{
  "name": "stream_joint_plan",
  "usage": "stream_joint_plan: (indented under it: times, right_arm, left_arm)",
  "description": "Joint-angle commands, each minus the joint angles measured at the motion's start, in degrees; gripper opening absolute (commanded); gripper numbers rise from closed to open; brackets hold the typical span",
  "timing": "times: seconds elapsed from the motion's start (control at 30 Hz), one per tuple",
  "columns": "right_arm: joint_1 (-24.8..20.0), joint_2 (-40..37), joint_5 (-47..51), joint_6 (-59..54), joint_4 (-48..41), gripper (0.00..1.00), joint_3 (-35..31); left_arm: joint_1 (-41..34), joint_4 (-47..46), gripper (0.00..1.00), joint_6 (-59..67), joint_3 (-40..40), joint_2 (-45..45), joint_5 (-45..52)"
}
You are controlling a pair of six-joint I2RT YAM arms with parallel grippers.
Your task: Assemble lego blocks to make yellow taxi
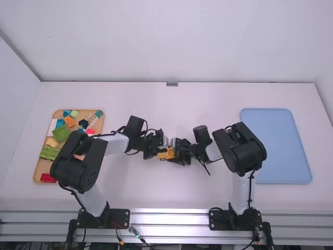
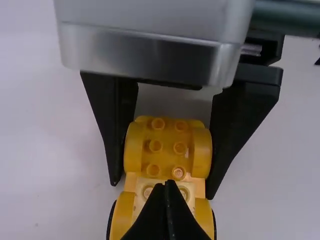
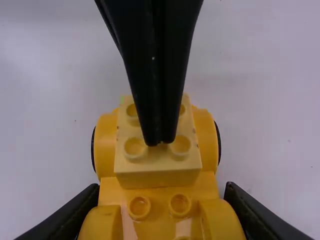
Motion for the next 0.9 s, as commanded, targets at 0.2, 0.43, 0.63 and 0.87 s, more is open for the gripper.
stream_joint_plan:
  times: [0.2, 0.43, 0.63, 0.87]
  right_arm:
    - [-0.33, 0.76, 3.69, -1.05, -0.63, 0.56, 0.15]
    - [-0.33, 0.76, 3.69, -1.05, -0.59, 0.57, 0.15]
    - [-0.33, 0.76, 3.69, -1.05, -0.61, 0.57, 0.15]
    - [-0.33, 0.76, 3.69, -1.07, -0.57, 0.57, 0.15]
  left_arm:
    - [0.28, -2.75, 0.02, 1.29, -1.36, 2.05, -9.05]
    - [0.59, 10.71, 0.02, -2.75, -7.85, 2.29, -6.62]
    - [0.52, 16.22, 0.02, -6.34, -10.56, 2.29, -10.47]
    - [0.59, 16.98, 0.02, -7.91, -8.46, 0.17, -10.49]
